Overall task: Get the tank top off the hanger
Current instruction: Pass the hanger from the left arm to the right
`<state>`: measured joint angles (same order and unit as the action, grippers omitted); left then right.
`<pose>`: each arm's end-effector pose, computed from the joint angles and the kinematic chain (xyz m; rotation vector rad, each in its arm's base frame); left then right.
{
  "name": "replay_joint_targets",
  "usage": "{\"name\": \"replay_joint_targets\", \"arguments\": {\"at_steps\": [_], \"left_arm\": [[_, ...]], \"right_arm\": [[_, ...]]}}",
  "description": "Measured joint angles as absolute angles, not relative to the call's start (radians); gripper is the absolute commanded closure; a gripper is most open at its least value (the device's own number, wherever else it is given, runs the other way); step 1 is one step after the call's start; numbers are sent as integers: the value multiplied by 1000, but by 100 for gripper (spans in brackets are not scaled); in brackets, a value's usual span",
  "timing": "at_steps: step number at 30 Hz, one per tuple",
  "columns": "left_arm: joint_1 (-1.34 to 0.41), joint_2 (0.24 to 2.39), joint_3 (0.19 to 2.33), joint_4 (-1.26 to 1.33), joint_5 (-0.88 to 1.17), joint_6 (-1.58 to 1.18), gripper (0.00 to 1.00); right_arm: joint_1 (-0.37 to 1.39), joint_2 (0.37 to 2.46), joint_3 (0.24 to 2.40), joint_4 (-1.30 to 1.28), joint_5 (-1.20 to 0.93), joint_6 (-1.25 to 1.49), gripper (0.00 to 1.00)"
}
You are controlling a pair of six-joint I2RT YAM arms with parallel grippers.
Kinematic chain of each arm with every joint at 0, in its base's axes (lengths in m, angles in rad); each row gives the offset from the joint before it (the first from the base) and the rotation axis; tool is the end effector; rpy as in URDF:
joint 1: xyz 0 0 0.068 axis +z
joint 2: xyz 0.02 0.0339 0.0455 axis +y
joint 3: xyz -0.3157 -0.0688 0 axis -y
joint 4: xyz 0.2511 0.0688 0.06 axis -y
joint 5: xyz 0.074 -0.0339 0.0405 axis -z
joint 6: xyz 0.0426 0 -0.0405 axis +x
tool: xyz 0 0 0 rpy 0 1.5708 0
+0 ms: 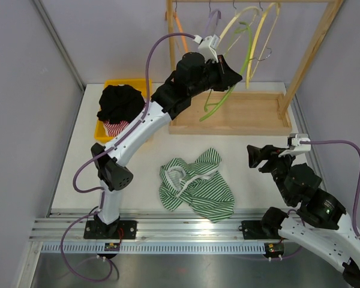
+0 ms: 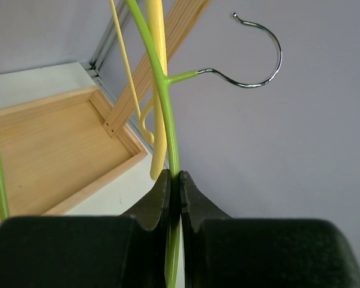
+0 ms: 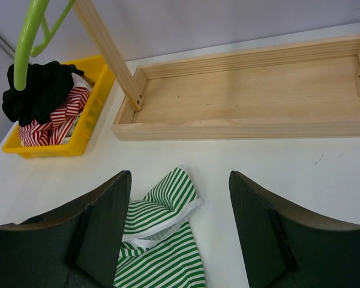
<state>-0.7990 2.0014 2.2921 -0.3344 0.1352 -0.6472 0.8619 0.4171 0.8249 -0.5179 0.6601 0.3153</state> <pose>0.3385 -0.3561 0.5248 0.2464 1.7409 -1.2004 0.0492 0.0172 0.3842 0.0407 1.6682 0.3386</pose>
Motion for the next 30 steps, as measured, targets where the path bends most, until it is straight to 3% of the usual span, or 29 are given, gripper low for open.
{"name": "replay_joint_targets", "arguments": {"at_steps": [13, 23, 30], "left_arm": [[-801, 1990, 2328, -247, 152, -669, 100], [-806, 1765, 1858, -13, 130, -690, 100], [-817, 1541, 1671, 15, 98, -704, 100]], "right_arm": [[862, 398, 822, -508, 653, 289, 26], [862, 427, 835, -172, 553, 159, 28], [862, 479, 818, 73, 486, 131, 28]]}}
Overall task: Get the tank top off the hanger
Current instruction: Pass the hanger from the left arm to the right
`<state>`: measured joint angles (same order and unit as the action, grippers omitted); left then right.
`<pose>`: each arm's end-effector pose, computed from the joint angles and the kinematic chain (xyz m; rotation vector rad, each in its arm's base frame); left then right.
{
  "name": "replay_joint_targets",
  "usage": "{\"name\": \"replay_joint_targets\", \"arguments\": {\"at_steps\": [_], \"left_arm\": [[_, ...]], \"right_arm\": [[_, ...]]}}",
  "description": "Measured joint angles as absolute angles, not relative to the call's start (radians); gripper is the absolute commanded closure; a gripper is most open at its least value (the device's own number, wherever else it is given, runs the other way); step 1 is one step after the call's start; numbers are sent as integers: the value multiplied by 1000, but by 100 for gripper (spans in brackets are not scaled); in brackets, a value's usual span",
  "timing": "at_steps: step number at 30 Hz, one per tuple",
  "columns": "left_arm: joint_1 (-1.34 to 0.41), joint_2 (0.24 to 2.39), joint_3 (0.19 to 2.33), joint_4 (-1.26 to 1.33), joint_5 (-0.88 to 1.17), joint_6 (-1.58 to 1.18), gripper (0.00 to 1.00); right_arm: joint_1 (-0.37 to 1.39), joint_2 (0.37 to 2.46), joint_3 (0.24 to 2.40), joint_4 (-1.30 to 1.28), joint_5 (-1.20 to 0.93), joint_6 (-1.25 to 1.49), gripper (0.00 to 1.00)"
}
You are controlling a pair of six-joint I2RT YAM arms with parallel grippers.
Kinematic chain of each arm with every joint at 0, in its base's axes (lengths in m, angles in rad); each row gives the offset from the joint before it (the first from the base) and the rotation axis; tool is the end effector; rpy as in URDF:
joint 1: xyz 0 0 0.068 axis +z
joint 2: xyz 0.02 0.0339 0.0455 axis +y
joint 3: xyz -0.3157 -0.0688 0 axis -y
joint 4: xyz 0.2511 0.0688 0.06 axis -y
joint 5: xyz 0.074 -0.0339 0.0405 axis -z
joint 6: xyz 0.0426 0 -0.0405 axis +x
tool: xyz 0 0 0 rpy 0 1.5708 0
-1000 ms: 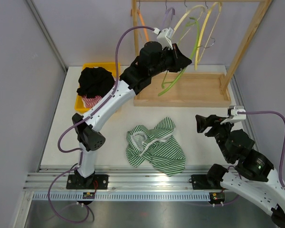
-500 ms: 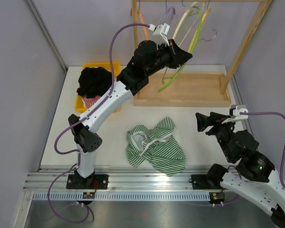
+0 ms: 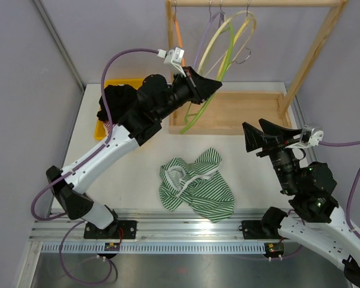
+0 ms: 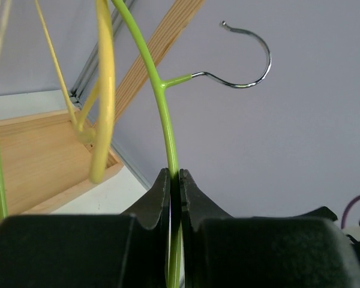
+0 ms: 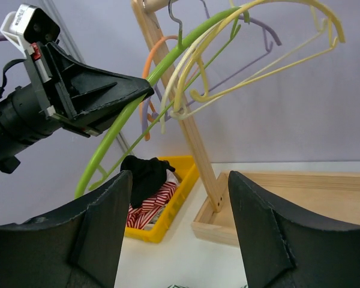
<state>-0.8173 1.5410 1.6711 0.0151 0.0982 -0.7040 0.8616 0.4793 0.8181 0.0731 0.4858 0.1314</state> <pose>0.2480 -0.2705 0.5380 0.1771 1.5549 -1.3017 0.0536 0.0319 0.4438 -0.0038 1.2295 0.5865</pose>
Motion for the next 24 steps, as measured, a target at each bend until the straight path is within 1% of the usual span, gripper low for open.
{"name": "replay_joint_targets", "arguments": {"at_steps": [5, 12, 18, 24], "left_arm": [[-818, 1438, 1570, 25, 69, -702, 100], [-819, 1383, 1512, 24, 43, -677, 100], [-811, 1345, 1434, 35, 20, -663, 100], [-781, 1350, 1413, 49, 50, -665, 100]], "right_arm": [[862, 581, 814, 161, 426, 136, 28], [862, 678, 815, 209, 366, 159, 28], [862, 701, 830, 215, 340, 178, 28], [862, 699, 838, 223, 326, 200, 28]]}}
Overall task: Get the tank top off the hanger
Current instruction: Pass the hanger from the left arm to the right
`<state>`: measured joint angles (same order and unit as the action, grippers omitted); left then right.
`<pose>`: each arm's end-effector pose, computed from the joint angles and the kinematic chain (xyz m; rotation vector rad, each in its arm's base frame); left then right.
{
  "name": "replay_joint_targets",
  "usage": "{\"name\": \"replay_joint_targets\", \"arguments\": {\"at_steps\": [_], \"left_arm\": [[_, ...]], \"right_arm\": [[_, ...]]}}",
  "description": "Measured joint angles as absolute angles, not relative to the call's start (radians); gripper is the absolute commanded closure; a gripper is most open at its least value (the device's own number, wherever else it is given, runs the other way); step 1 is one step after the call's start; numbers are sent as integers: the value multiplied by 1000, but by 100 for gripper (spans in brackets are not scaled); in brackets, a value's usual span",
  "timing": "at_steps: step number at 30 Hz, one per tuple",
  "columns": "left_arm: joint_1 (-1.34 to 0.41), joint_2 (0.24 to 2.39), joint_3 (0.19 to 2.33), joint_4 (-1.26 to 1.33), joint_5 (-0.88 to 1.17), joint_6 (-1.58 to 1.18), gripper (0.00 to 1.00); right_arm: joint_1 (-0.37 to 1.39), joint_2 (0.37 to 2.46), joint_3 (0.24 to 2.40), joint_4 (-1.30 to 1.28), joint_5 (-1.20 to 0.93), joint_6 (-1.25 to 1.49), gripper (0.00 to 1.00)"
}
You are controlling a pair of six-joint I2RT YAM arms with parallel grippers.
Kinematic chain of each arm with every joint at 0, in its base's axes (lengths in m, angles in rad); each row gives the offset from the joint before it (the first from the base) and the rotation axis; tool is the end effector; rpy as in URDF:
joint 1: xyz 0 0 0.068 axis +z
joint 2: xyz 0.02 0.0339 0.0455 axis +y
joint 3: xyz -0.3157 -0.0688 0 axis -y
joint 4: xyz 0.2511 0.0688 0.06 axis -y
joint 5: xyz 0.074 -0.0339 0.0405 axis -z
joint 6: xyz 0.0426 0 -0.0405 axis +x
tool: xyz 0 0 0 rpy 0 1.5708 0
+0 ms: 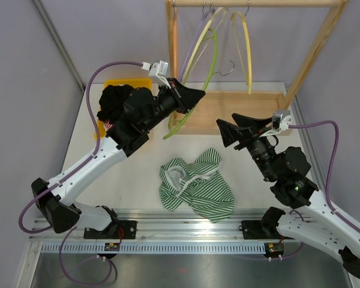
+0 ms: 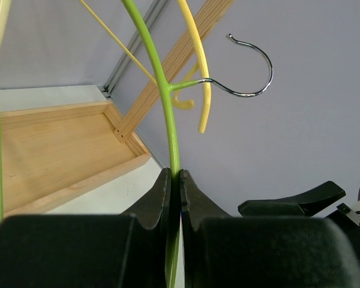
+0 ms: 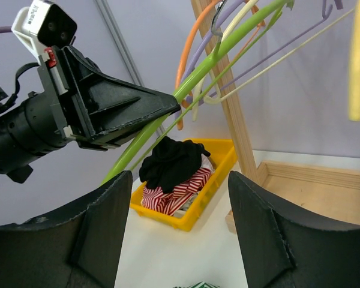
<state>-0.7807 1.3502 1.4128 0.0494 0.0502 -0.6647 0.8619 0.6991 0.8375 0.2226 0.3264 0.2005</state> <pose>0.2213 -0.2222 0.5102 0.1357 1.5731 -1.1976 0.0922 0.0866 0.4511 -0.1221 1.2563 0.7253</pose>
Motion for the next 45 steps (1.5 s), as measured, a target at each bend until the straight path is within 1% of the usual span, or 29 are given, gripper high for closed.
{"name": "replay_joint_targets", "arguments": {"at_steps": [9, 15, 19, 22, 29, 32, 35, 38, 40, 45], "left_arm": [[-750, 1399, 1389, 99, 132, -696, 100], [-749, 1530, 1493, 138, 278, -717, 100], [-749, 1547, 1498, 150, 323, -728, 100], [-749, 1531, 1477, 189, 331, -737, 100], [-749, 1386, 1300, 258, 325, -763, 100], [-749, 1328, 1243, 297, 316, -781, 100], [-749, 1284, 1203, 331, 306, -799, 100], [-749, 1255, 1173, 355, 301, -813, 100], [-749, 1238, 1155, 366, 297, -822, 100], [-749, 1196, 1092, 397, 271, -841, 100]], "right_arm": [[862, 692, 840, 220, 325, 207, 28], [862, 697, 843, 214, 329, 208, 28], [862, 695, 843, 204, 335, 208, 27], [862, 685, 843, 194, 351, 204, 27], [859, 661, 842, 226, 384, 183, 28], [830, 674, 835, 274, 371, 195, 29], [744, 712, 820, 327, 312, 256, 31], [606, 778, 781, 424, 185, 374, 34], [540, 824, 740, 503, 100, 456, 35], [504, 941, 653, 692, -80, 614, 37]]}}
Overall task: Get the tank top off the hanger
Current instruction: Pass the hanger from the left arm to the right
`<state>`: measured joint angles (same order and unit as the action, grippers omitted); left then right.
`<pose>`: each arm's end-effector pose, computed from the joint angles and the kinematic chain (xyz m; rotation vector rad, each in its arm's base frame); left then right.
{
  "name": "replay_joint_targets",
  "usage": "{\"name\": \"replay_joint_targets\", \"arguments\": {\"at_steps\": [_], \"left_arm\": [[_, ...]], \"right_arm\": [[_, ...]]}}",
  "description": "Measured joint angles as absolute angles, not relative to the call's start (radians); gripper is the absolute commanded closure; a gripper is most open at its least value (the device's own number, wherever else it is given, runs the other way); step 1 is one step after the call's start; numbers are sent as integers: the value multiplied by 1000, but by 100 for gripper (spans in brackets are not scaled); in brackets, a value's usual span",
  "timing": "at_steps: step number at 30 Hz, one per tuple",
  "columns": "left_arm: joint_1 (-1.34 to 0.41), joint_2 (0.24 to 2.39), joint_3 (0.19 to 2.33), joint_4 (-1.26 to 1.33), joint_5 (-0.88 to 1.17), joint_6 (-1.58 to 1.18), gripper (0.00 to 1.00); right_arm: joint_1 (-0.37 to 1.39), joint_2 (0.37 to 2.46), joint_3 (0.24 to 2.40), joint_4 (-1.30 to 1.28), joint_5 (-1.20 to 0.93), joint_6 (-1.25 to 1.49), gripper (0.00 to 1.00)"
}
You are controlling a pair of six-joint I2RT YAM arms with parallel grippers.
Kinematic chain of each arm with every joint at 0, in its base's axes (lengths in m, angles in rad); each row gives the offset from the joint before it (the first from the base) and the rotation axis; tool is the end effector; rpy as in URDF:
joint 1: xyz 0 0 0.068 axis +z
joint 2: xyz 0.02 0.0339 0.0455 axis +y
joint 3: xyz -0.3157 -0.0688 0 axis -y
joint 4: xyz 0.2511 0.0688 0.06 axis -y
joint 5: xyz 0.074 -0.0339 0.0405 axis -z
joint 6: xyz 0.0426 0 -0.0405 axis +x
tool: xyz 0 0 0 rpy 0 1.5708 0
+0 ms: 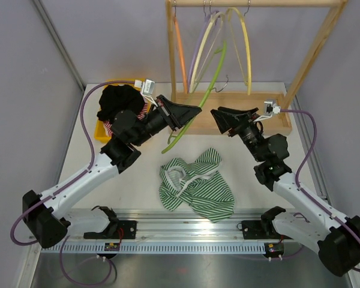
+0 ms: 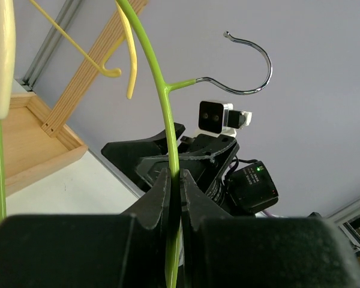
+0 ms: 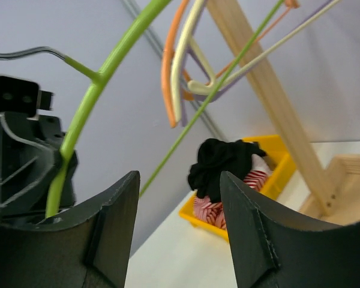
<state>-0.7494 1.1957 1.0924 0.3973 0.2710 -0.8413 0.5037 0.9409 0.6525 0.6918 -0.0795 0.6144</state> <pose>0.1902 -0.1925 0.4744 0.1965 1.4388 -1.5108 0.1726 0.0990 0.4004 -0.0059 1.2312 1.0283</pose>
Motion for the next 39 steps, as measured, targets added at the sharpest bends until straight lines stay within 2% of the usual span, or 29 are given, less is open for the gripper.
{"name": "replay_joint_targets", "arguments": {"at_steps": [7, 16, 26, 39], "left_arm": [[-749, 1141, 1005, 446, 224, -892, 100], [-750, 1123, 900, 543, 183, -978, 100], [-801, 1153, 892, 601, 170, -1011, 100], [-871, 1165, 891, 616, 111, -1011, 100]], "right_arm": [[469, 972, 595, 979, -207, 788, 42], [461, 939, 584, 1135, -255, 903, 46], [455, 1058, 584, 1164, -294, 963, 48], [450, 1094, 599, 1164, -335, 973, 50]]}}
